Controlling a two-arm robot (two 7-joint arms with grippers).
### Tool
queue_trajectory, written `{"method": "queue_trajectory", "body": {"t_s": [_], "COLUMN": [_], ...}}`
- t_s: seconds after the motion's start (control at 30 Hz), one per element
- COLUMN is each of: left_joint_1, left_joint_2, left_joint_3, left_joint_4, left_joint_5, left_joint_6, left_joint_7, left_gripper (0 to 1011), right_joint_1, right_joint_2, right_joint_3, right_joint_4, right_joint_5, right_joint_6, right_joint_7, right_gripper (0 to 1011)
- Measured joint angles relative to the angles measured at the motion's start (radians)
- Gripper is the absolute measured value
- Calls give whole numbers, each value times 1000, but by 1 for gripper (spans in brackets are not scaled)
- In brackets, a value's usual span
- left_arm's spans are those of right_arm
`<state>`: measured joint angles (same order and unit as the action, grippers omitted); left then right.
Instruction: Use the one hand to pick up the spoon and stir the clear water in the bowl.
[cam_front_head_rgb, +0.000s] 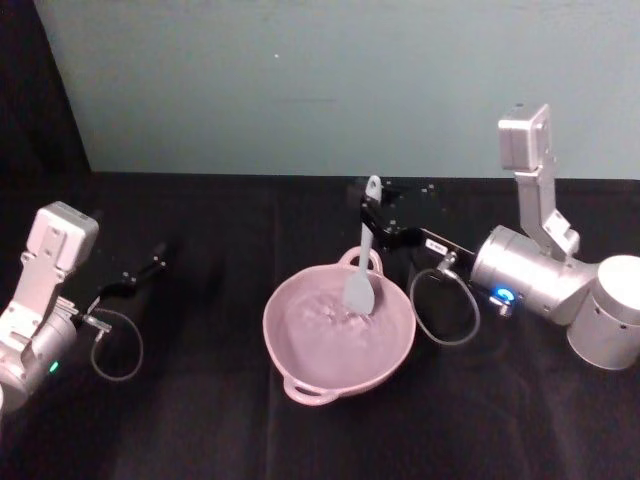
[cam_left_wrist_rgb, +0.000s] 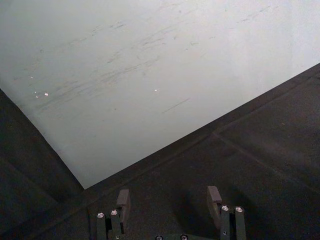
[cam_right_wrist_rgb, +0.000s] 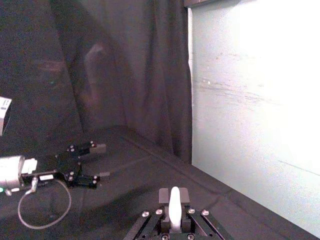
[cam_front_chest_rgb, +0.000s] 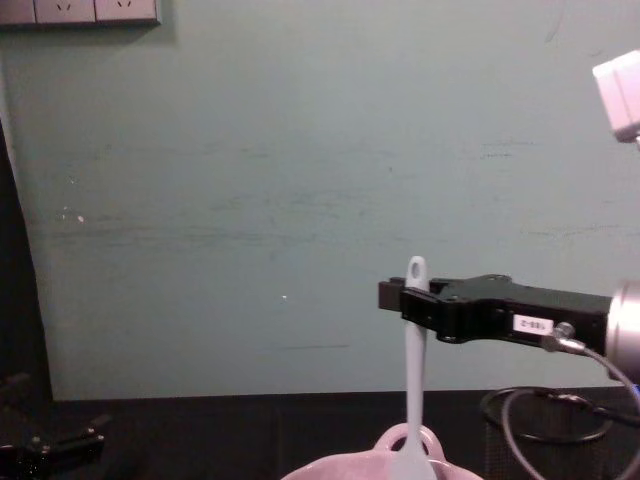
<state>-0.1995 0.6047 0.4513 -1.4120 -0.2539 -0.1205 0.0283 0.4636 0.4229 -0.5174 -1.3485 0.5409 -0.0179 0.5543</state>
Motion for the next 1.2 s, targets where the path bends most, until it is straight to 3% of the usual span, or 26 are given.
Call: {"method": "queue_trajectory", "body": {"t_s": [0.3,0.57,0.9,1.03,1.2], "left_joint_1": [0,0,0,0,0], "left_joint_2": [0,0,0,0,0], "left_joint_3": [0,0,0,0,0], "left_joint_4": [0,0,0,0,0], "left_joint_5": [0,0,0,0,0], "left_joint_6": [0,0,0,0,0], "left_joint_7": [0,0,0,0,0], "left_gripper": [1005,1005,1005,1005,1005], "right_joint_1": [-72,-106,-60,-30,-12], "right_joint_2": [46,37,-27,-54,-64], "right_joint_3": [23,13,-23,-29,-20], "right_joint_4": [-102,-149,-79,-27,5], "right_joint_5": [-8,34,75,74,57], "right_joint_6": [7,19,42,39,24], "right_joint_7": [13,51,69,55,23], "right_gripper": [114,114,114,113,114]}}
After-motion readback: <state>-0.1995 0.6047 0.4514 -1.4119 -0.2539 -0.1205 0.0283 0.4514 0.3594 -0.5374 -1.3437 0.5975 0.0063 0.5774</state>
